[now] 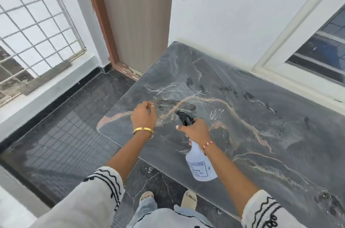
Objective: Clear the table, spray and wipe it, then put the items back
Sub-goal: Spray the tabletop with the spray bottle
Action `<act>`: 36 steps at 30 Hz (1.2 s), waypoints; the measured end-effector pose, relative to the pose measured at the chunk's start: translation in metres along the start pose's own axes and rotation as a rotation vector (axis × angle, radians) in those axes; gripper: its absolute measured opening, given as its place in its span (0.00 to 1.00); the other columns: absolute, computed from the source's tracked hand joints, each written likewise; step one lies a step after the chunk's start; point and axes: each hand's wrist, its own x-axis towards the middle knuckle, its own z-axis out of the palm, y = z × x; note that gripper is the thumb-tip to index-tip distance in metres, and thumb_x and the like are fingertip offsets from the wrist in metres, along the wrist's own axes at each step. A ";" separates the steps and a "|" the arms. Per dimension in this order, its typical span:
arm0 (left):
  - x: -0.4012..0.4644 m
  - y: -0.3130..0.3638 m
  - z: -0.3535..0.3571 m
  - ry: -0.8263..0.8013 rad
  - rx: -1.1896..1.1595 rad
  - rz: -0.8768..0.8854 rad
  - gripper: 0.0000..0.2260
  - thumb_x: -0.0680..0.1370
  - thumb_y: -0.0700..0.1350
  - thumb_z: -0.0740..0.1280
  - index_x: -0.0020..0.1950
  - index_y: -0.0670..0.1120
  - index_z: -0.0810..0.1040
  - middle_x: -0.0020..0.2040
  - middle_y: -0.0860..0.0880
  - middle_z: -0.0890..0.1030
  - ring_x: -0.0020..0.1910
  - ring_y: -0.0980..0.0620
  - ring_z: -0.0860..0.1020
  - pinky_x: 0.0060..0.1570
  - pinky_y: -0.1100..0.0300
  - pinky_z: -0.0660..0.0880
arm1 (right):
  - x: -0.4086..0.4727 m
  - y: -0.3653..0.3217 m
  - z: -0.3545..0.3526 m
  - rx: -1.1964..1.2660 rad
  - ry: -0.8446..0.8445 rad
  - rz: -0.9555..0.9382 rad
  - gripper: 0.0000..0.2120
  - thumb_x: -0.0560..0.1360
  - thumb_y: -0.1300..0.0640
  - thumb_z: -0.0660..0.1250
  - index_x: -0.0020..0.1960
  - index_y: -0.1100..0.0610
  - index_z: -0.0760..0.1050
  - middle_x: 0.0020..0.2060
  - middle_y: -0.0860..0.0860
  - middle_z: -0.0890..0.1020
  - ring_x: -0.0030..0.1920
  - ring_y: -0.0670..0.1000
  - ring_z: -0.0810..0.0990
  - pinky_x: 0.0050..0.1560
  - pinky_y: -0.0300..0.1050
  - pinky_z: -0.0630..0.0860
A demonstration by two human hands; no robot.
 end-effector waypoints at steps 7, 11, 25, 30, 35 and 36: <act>-0.005 -0.006 -0.010 0.036 -0.014 -0.023 0.08 0.76 0.42 0.60 0.49 0.45 0.78 0.49 0.46 0.81 0.48 0.46 0.77 0.53 0.50 0.73 | -0.004 -0.002 -0.005 0.037 -0.064 0.007 0.09 0.67 0.58 0.75 0.38 0.57 0.74 0.29 0.52 0.76 0.25 0.50 0.72 0.25 0.40 0.73; -0.006 -0.006 -0.010 0.041 -0.010 -0.030 0.08 0.76 0.42 0.60 0.49 0.45 0.78 0.49 0.45 0.81 0.48 0.45 0.77 0.54 0.49 0.73 | -0.010 -0.003 -0.004 0.008 -0.135 -0.019 0.10 0.68 0.61 0.74 0.48 0.60 0.79 0.29 0.50 0.76 0.24 0.48 0.71 0.23 0.36 0.72; -0.014 0.014 0.015 -0.120 -0.035 0.081 0.08 0.76 0.41 0.60 0.50 0.43 0.78 0.48 0.44 0.81 0.50 0.45 0.76 0.53 0.50 0.73 | -0.035 0.028 -0.016 -0.022 -0.020 0.040 0.13 0.68 0.56 0.75 0.37 0.54 0.70 0.28 0.51 0.74 0.21 0.47 0.70 0.20 0.38 0.70; -0.022 0.019 0.030 -0.218 -0.039 0.134 0.07 0.76 0.41 0.61 0.49 0.42 0.77 0.48 0.44 0.81 0.49 0.44 0.77 0.53 0.48 0.73 | -0.044 0.039 -0.022 -0.023 0.071 0.124 0.11 0.68 0.58 0.74 0.37 0.57 0.71 0.27 0.52 0.73 0.23 0.50 0.70 0.22 0.40 0.71; -0.035 0.020 0.048 -0.339 -0.018 0.198 0.06 0.76 0.41 0.61 0.47 0.44 0.77 0.47 0.45 0.81 0.47 0.46 0.77 0.47 0.54 0.72 | -0.065 0.066 -0.032 0.017 0.157 0.267 0.11 0.69 0.61 0.73 0.43 0.61 0.71 0.27 0.54 0.73 0.22 0.51 0.69 0.21 0.39 0.70; -0.040 0.020 0.052 -0.363 -0.024 0.201 0.05 0.76 0.42 0.61 0.45 0.45 0.76 0.46 0.46 0.81 0.46 0.47 0.77 0.46 0.55 0.71 | -0.071 0.071 -0.035 0.049 0.165 0.286 0.11 0.69 0.61 0.73 0.43 0.61 0.71 0.28 0.54 0.73 0.23 0.51 0.69 0.21 0.39 0.70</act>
